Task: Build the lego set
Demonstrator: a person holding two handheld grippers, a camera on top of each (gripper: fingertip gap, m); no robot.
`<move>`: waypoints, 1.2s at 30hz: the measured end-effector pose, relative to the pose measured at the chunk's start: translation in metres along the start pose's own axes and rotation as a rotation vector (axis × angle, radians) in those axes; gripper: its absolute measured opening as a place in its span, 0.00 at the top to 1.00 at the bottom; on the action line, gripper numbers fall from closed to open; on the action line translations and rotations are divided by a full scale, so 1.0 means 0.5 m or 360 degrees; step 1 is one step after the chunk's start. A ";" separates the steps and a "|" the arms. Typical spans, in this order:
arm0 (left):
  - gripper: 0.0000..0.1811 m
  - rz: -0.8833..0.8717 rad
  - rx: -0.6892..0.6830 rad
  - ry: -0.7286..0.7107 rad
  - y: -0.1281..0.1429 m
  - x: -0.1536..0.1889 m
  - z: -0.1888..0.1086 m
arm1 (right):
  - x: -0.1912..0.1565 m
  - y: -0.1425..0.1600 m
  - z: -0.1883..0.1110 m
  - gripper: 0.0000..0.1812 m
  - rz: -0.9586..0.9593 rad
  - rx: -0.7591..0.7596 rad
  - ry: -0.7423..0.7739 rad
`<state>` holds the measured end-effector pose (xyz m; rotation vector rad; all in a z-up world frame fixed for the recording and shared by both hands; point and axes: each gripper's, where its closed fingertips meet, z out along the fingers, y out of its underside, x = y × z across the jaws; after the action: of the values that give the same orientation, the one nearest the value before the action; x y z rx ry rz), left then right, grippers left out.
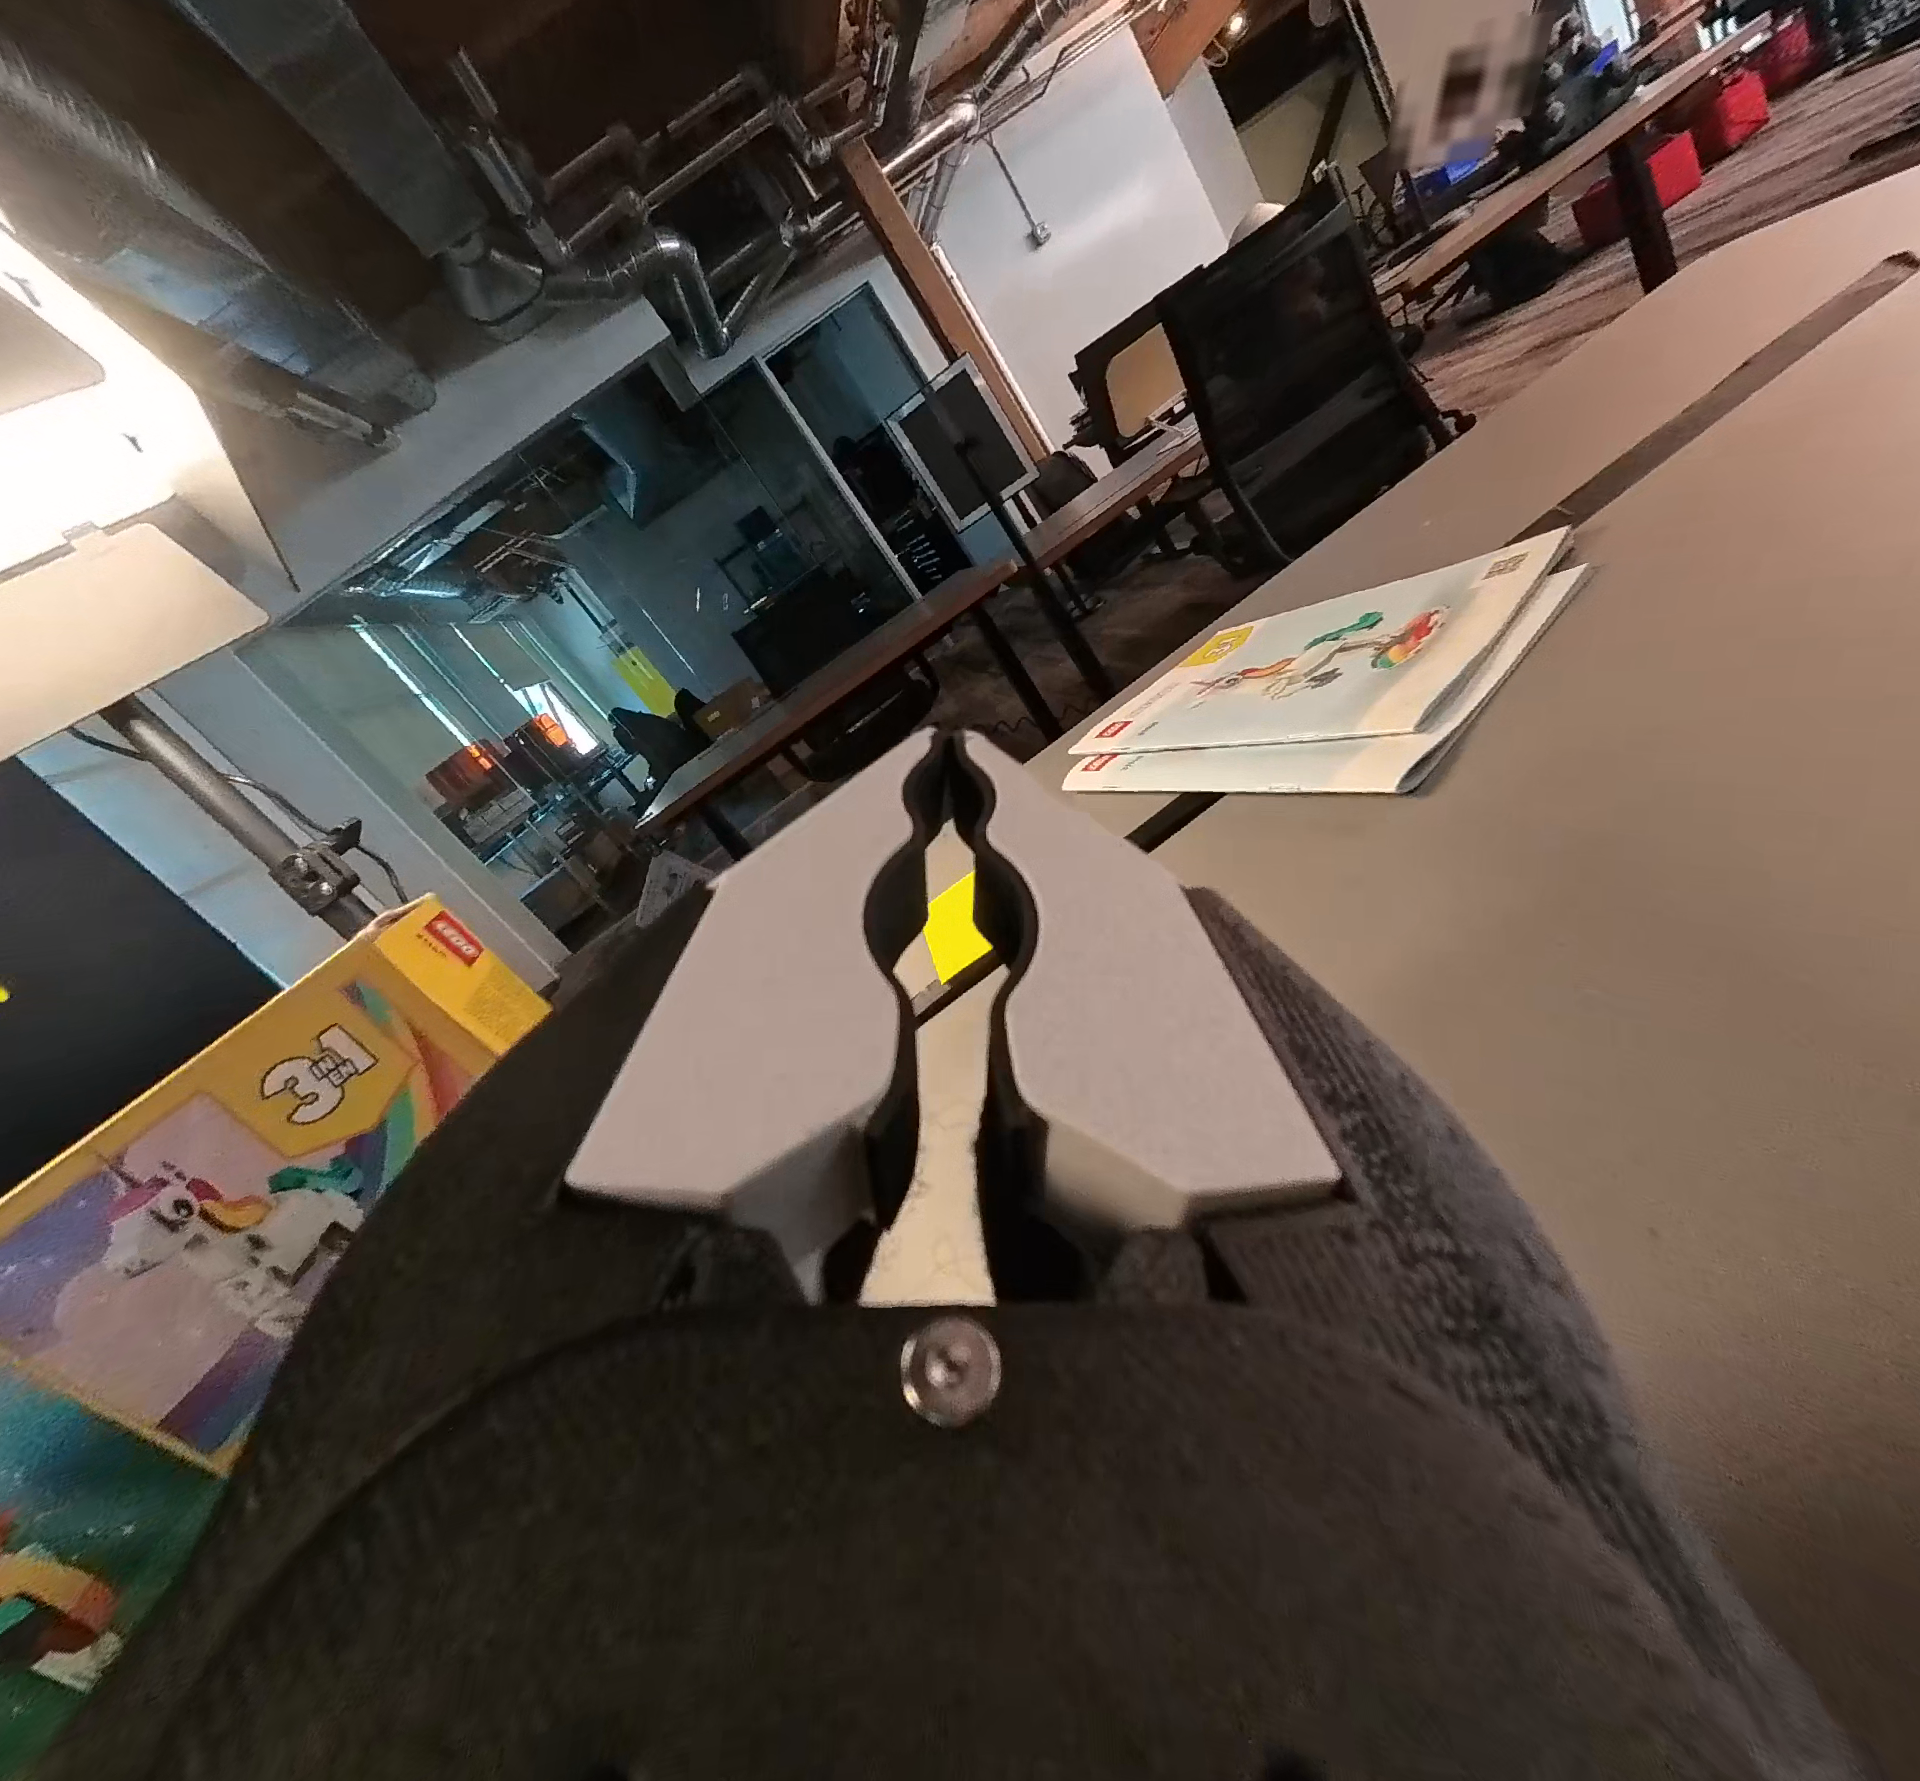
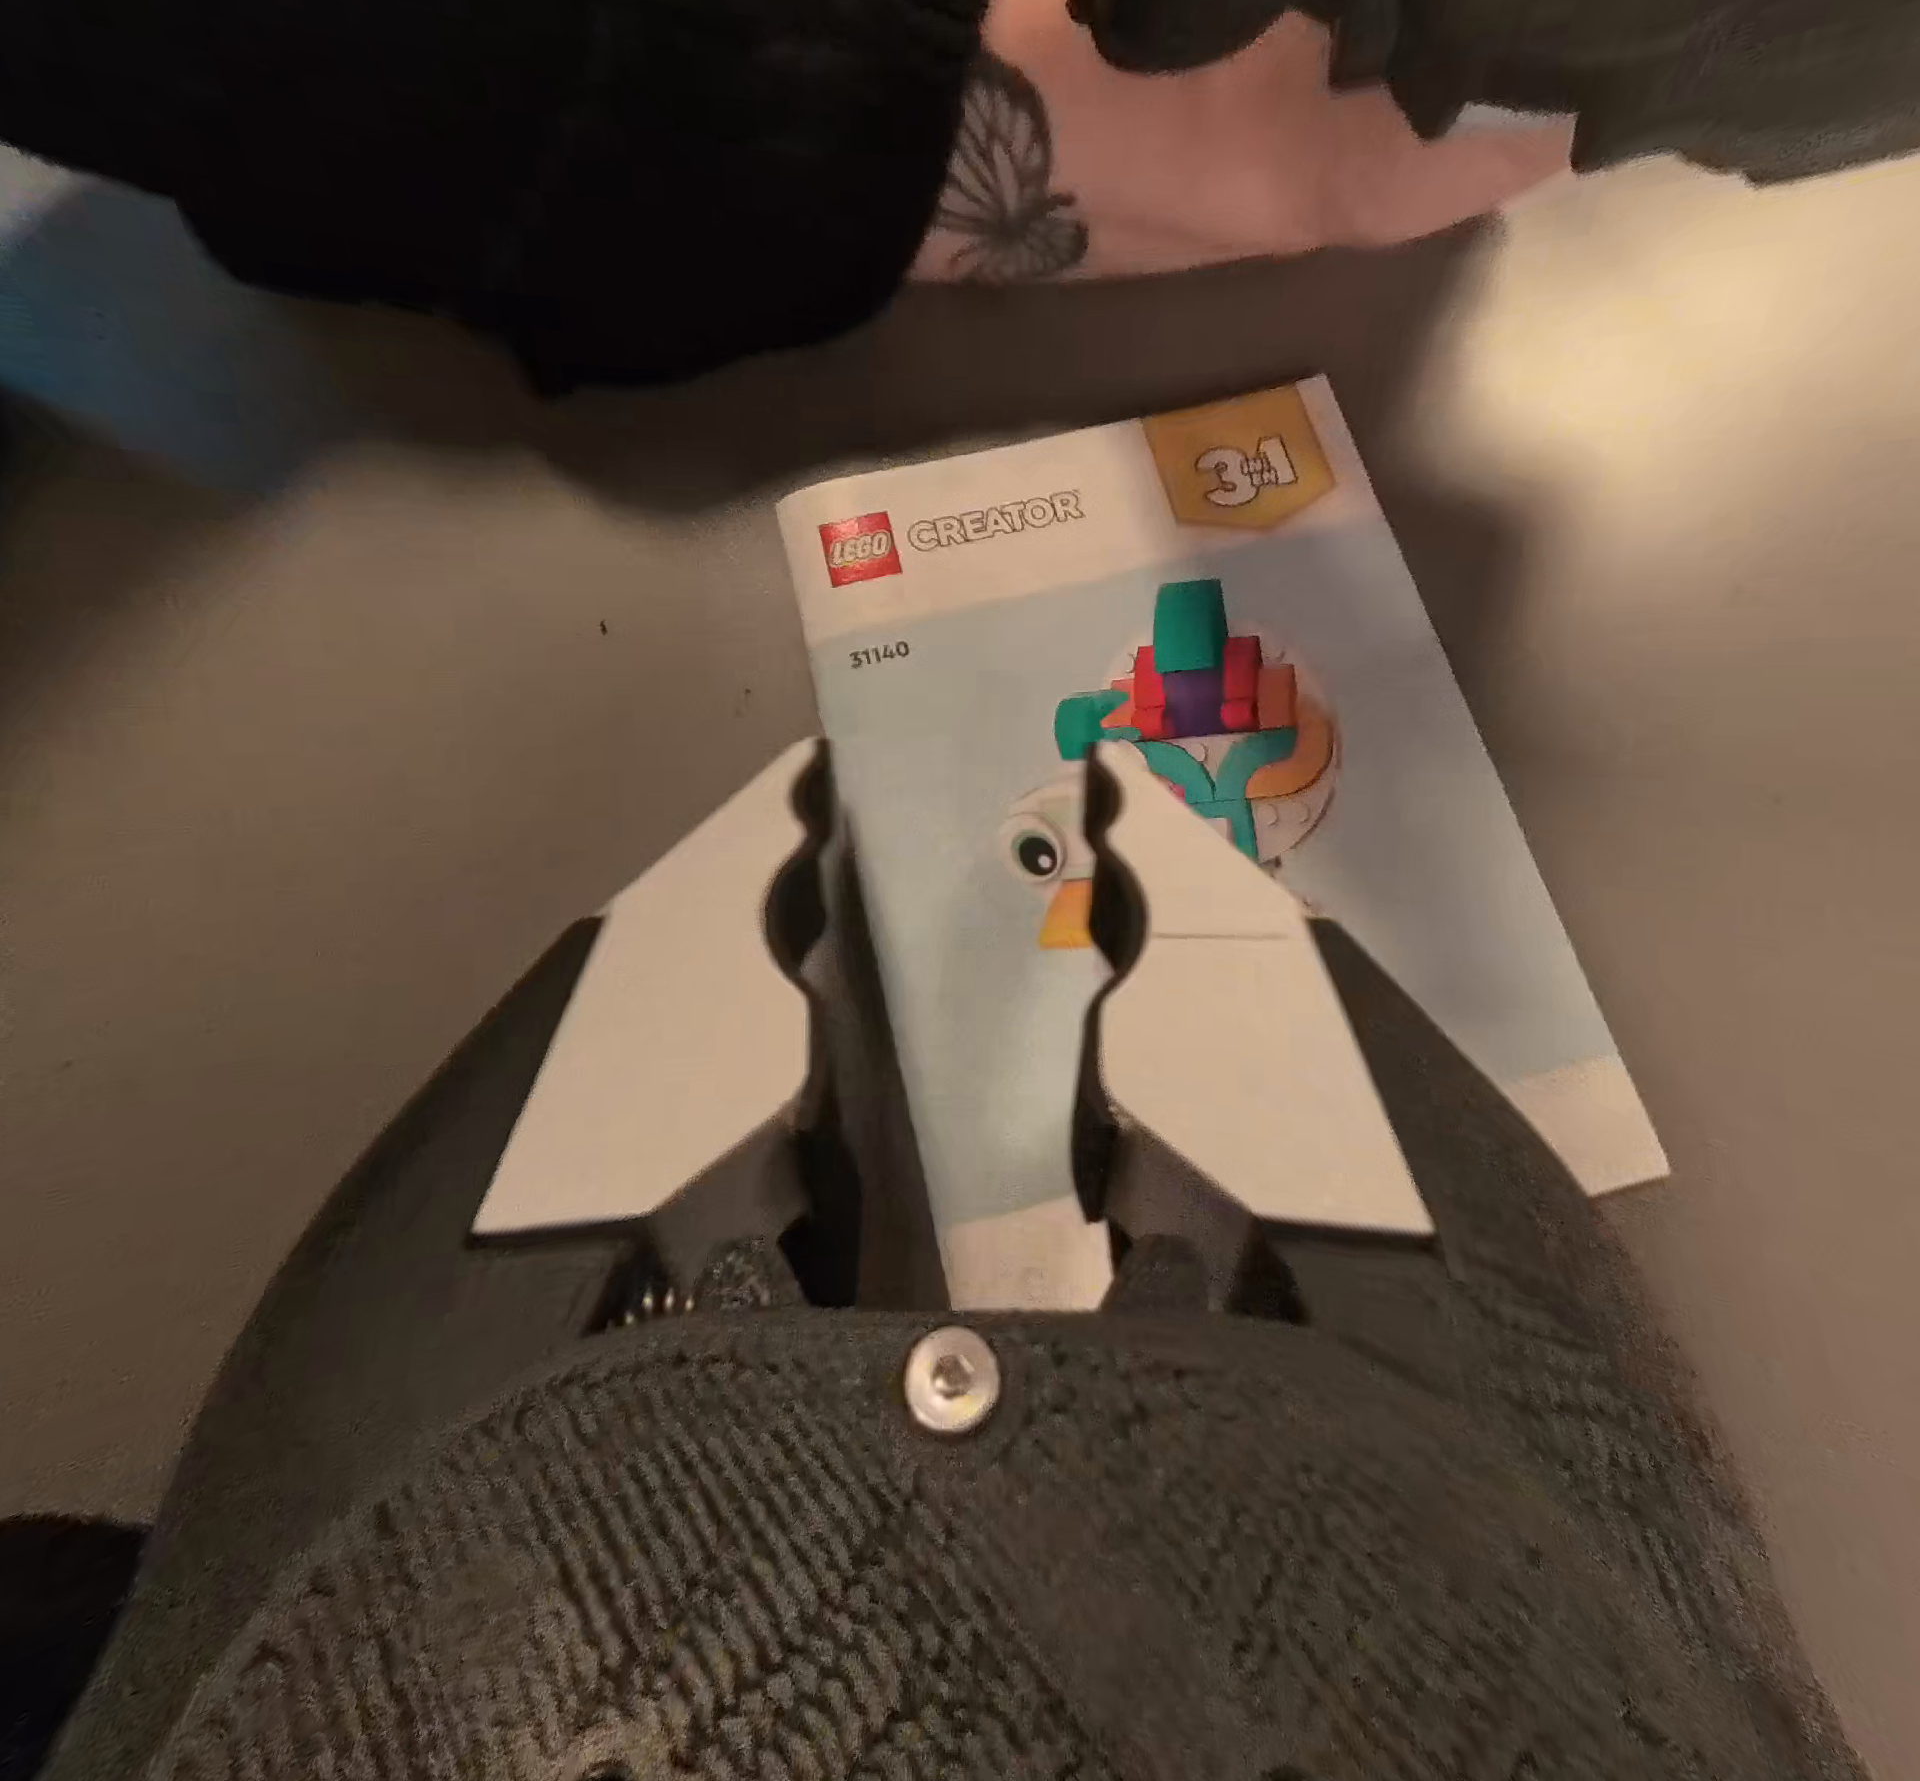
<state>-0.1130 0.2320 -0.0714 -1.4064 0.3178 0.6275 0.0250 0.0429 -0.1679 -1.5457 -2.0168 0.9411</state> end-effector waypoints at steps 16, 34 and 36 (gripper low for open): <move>1.00 -0.0063 0.0096 0.0031 -0.018 -0.051 -0.150 | 0.138 0.050 -0.039 0.72 0.0239 -0.0041 0.0526; 1.00 0.0181 0.0178 0.1246 -0.089 0.181 -0.468 | -0.011 0.059 -0.044 0.85 0.0411 -0.0162 -0.0105; 0.94 0.0255 0.0216 0.1411 -0.081 0.201 -0.495 | -0.026 0.052 -0.042 0.83 0.0331 -0.0137 -0.0167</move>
<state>0.0292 0.0108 -0.1336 -1.4692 1.1591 0.0650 0.0604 0.0397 -0.1717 -1.8155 -2.0196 1.0458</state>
